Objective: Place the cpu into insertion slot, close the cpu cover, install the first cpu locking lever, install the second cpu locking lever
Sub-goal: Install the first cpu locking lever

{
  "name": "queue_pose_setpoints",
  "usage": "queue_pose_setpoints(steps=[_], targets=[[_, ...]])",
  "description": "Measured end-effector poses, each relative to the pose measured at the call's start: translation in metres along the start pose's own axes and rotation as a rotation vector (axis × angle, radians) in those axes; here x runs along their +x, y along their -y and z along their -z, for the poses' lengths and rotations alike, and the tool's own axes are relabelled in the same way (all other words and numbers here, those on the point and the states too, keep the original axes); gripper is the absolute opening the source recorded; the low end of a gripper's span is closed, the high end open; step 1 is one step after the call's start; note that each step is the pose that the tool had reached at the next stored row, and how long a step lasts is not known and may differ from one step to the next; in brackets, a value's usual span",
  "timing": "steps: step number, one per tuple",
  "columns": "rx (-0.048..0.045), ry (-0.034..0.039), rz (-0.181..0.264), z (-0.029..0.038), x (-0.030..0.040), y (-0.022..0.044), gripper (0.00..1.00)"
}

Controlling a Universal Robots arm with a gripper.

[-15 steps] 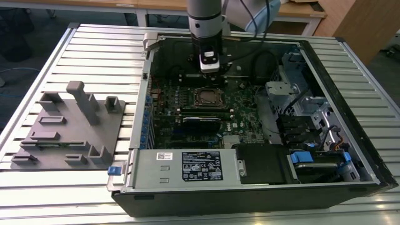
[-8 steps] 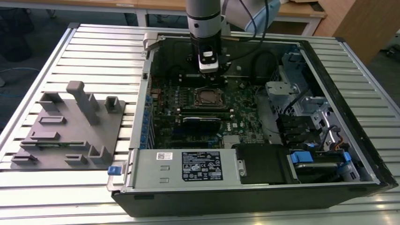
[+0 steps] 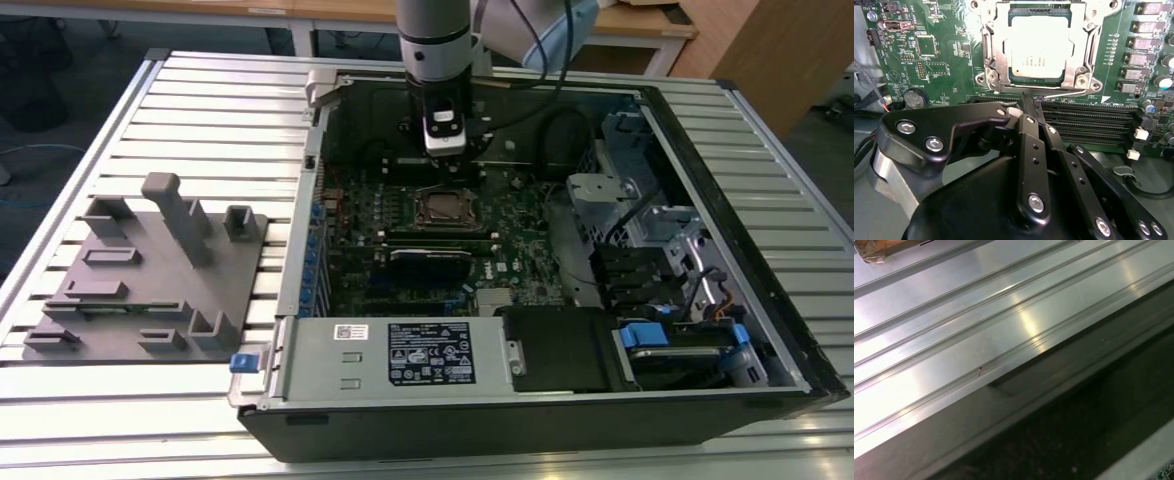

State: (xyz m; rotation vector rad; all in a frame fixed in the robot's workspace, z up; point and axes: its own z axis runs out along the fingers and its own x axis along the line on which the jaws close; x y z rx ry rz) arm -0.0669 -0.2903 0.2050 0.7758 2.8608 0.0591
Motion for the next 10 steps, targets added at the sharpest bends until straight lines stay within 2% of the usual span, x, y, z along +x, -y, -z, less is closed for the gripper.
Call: queue_pose_setpoints(steps=[3,10], targets=[[-0.0021,0.0038,0.000,-0.0008,0.0001,0.0000,0.10],[-0.0024,0.0044,0.000,-0.0014,-0.0003,-0.0003,0.10]])
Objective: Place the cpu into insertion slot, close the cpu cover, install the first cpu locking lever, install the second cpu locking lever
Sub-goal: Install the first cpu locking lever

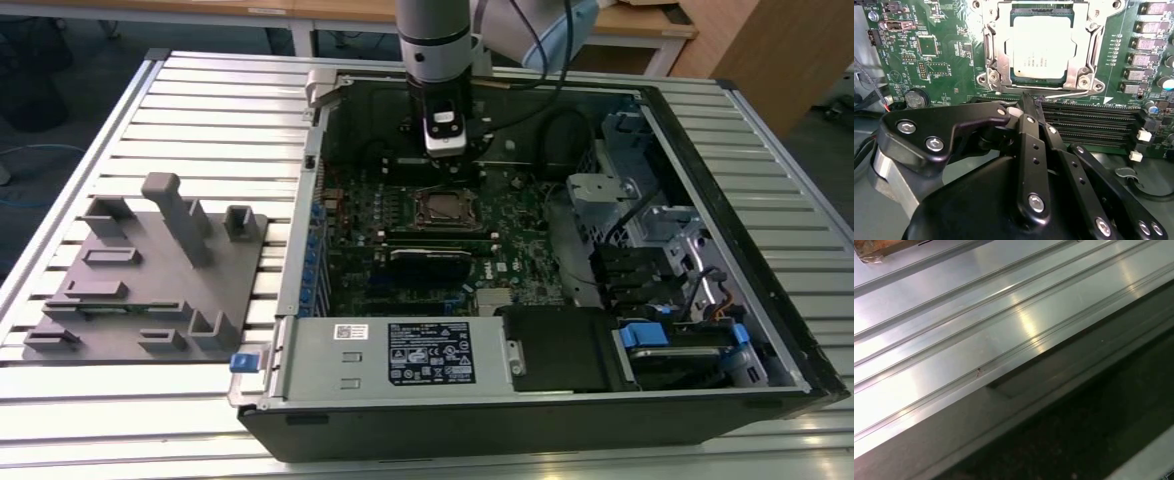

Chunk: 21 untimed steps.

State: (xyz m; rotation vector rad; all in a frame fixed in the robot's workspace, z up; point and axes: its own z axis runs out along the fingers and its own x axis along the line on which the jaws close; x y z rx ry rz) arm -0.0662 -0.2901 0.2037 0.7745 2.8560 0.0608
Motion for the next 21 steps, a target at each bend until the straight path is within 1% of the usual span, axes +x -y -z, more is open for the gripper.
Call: queue_pose_setpoints(steps=[3,14,21], targets=[[0.0009,0.0006,0.000,-0.0012,-0.0002,-0.0001,0.10],[0.0187,0.0111,0.001,-0.0069,0.0007,0.0004,0.10],[0.0349,0.0226,0.004,-0.0080,0.0009,0.0005,0.10]])
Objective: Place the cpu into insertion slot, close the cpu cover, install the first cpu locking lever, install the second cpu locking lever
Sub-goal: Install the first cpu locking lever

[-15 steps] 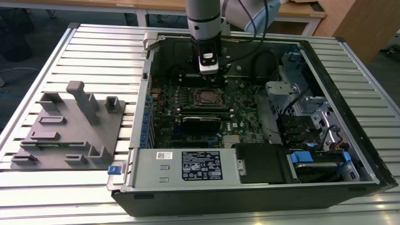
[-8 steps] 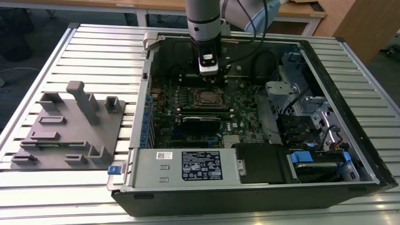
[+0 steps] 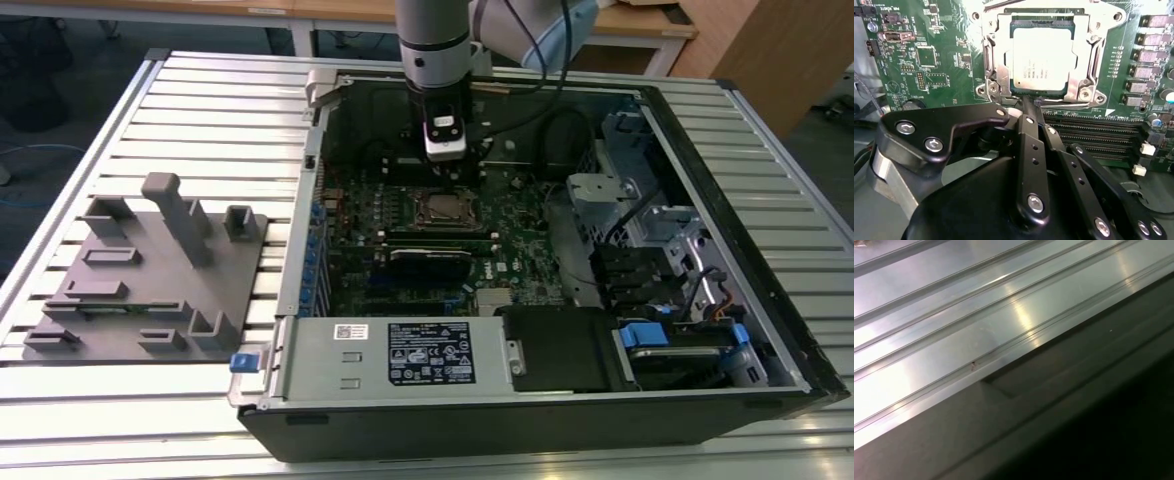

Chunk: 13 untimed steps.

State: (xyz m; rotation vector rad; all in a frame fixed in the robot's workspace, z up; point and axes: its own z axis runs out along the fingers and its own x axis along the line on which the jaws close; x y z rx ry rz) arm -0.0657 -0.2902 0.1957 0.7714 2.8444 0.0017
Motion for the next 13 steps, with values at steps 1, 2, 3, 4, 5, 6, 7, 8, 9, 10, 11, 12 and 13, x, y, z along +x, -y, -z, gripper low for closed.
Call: queue_pose_setpoints(steps=[1,2,3,4,5,6,7,8,9,10,11,12,13], targets=[[0.0023,0.0017,0.000,-0.0001,0.0000,0.0000,0.10],[0.0049,0.0035,0.001,-0.0002,0.0000,0.0000,0.10],[0.0071,0.0051,0.001,-0.0003,0.0001,0.0000,0.10],[0.0093,0.0067,0.001,-0.0004,0.0001,0.0001,0.10],[0.0113,0.0083,0.001,-0.0005,0.0001,0.0001,0.10],[0.0134,0.0099,0.002,-0.0007,0.0001,0.0000,0.10],[0.0153,0.0114,0.002,-0.0008,0.0002,0.0000,0.10],[0.0173,0.0130,0.002,-0.0009,0.0002,0.0001,0.10],[0.0193,0.0144,0.002,-0.0010,0.0002,0.0001,0.10],[0.0212,0.0159,0.003,-0.0012,0.0002,0.0001,0.10],[0.0225,0.0168,0.003,-0.0015,0.0003,0.0001,0.10],[0.0234,0.0173,0.003,-0.0018,0.0004,0.0002,0.10],[0.0236,0.0175,0.003,-0.0020,0.0004,0.0002,0.10]])
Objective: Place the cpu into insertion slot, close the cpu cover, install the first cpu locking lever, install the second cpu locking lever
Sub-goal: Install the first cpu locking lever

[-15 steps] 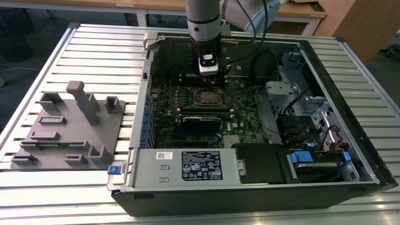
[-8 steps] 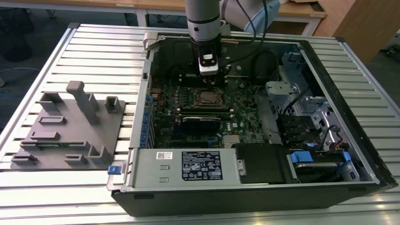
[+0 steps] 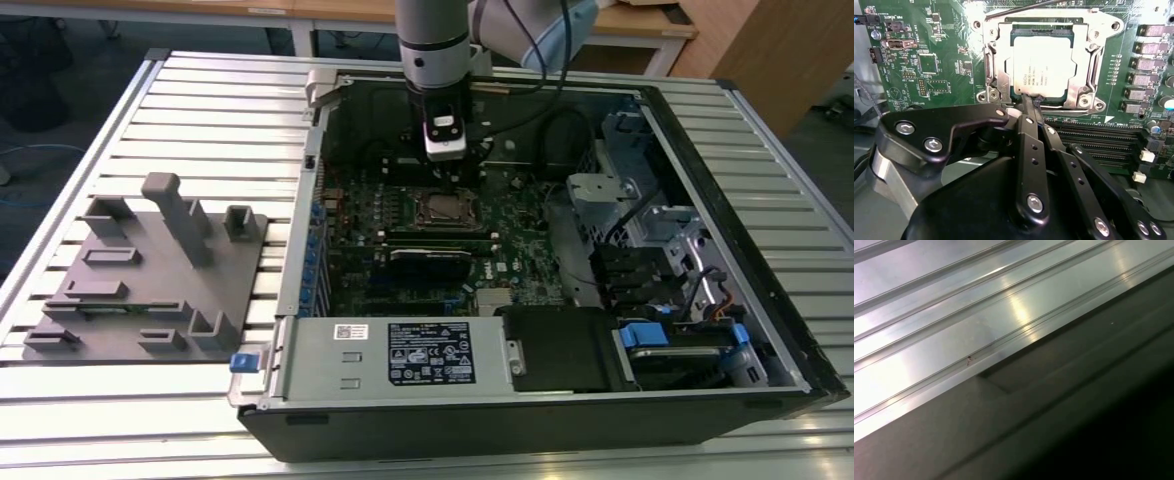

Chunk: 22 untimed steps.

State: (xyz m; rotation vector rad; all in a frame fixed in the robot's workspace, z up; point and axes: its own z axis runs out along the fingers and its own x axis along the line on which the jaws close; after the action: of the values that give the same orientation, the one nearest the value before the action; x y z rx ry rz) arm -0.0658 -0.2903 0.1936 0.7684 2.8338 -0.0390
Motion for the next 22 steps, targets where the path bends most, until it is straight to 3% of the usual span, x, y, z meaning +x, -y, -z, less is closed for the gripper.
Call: queue_pose_setpoints(steps=[22], targets=[[0.0015,-0.0003,0.000,-0.0003,-0.0024,-0.0056,0.10]])
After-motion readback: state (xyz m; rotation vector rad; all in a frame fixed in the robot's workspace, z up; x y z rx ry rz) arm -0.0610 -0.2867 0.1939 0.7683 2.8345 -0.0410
